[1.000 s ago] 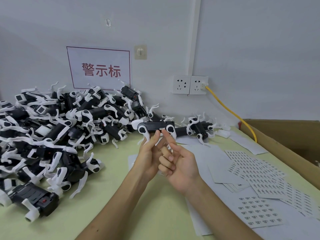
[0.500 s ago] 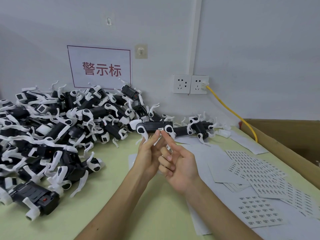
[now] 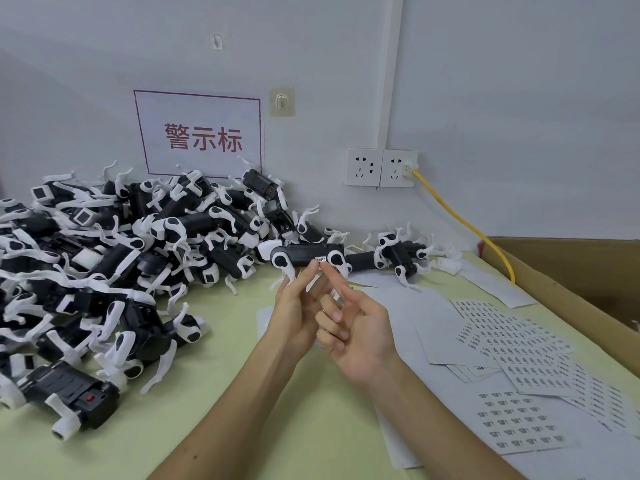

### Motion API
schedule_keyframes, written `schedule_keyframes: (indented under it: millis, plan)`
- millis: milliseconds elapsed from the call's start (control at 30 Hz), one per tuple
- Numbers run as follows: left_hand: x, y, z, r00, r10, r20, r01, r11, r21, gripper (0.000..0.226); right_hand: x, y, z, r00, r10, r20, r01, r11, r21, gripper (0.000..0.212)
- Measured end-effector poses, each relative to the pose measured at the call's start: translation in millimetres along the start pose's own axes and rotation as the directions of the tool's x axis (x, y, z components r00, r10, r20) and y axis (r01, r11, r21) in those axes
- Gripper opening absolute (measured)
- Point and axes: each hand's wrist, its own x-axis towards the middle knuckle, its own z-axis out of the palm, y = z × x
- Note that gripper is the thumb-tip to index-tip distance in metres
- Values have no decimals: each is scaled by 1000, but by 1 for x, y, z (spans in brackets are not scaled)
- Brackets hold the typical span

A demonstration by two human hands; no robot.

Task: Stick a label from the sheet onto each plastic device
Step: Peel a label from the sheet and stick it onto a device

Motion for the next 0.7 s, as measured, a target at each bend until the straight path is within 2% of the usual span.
schedule_keyframes:
  millis: [133,467,633,700]
  plan:
    - [-1,0,0,1000,-13,28,13,1000,13,44,0,1,0,1000,4,-8,-4,1000,3,39]
    - [1,-4,-1,998,-2,-68,3,1000,13,70,-1,3,2,999,-3,-39,3,1000,14,38]
    - [1,-7,1,986,50,-157,-54,998,-19,87,-2,3,4,999,1,-39,0,1000,17,39]
    - [1,-7,2,976,85,-198,-95,995,-41,83,-2,3,4,999,8,-41,-7,1000,14,42]
